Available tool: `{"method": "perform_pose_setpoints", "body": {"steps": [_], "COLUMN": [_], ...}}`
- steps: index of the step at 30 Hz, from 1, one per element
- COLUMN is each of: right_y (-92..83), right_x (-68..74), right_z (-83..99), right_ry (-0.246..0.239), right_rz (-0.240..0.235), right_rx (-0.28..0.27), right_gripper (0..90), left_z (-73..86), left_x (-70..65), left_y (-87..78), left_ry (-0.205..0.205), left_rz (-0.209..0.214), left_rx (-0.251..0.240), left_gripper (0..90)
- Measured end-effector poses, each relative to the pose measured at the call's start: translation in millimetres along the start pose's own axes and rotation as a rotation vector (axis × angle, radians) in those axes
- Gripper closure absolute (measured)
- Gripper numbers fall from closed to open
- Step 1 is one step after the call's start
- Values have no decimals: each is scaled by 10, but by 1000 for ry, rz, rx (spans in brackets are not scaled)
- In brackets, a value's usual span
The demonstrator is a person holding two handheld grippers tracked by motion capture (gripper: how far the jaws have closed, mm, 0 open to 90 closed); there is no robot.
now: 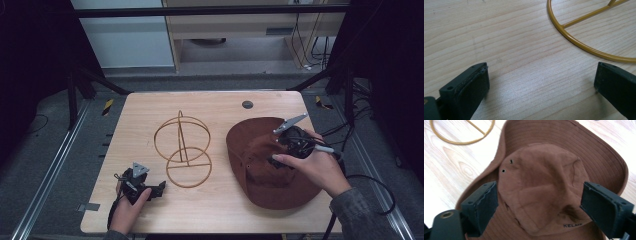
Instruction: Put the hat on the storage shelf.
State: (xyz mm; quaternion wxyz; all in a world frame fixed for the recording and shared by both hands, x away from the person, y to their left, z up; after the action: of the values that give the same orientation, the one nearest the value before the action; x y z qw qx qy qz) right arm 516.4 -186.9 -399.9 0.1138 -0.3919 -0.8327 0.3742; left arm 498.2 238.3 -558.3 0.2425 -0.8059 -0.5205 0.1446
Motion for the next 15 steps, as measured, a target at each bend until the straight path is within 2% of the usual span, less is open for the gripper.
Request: {"method": "perform_pose_setpoints", "body": {"steps": [7, 15], "right_y": [59, 71], "right_x": [-143, -250], "right_z": [13, 13], "right_ry": [32, 65], "right_rz": [7, -6], "right_rx": [26, 45], "right_gripper": [174, 135], "left_z": [-3, -4], "left_x": [-4, -4], "left_y": [5, 6], "left_ry": [1, 1], "left_rz": [3, 2], "left_rx": [0, 0], "left_gripper": [0, 0]}}
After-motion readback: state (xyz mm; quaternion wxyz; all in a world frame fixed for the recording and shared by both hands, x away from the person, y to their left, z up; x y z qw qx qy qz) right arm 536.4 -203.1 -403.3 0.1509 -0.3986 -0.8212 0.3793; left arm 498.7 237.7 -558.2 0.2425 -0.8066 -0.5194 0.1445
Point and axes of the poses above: each handheld gripper's, and its own axes: y roughly forward along the jaws, z roughly out of its underside, x roughly to its left, the point moved 7 cm from there along y, roughly forward along the jaws, and after that the axes turned 12 degrees about -x, right-handed, at the moved point
